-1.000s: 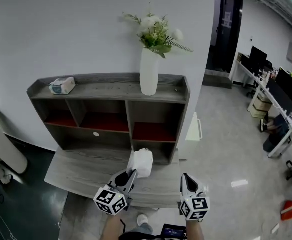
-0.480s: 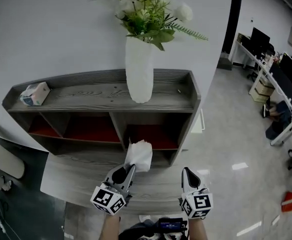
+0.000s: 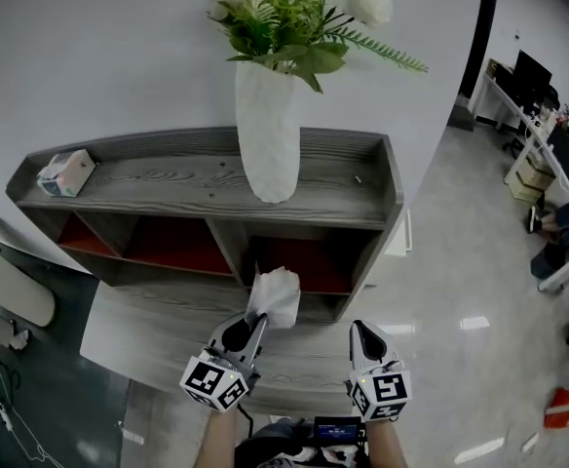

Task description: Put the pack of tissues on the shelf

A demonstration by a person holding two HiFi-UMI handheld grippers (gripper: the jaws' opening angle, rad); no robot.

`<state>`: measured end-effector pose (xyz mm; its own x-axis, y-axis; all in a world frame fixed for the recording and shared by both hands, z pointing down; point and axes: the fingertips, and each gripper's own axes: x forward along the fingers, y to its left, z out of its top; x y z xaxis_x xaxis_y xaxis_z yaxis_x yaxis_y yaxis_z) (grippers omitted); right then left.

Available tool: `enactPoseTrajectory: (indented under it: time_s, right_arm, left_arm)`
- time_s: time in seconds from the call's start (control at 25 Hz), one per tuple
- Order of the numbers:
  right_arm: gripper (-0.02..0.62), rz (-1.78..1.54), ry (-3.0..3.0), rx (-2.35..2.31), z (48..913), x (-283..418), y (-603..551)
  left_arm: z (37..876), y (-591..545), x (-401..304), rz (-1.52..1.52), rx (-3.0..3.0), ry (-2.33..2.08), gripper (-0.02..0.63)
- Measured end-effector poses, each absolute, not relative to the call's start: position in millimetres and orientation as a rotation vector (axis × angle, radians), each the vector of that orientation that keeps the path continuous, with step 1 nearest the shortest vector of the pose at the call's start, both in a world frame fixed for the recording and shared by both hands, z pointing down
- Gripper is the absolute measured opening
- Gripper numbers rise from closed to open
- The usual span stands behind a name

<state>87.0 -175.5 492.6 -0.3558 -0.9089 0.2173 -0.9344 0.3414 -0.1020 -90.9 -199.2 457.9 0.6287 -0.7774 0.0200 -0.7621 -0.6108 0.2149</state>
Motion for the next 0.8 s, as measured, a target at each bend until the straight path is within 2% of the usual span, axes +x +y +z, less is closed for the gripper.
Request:
enactPoseTrajectory:
  time_s: [0.8]
  right_arm:
    - [0.004,0.374,-2.463,1.673,510.2,105.3,-192.4]
  left_arm:
    - [481.1,-211.5,-71.4,-0.064,2.601,-1.268,0.048]
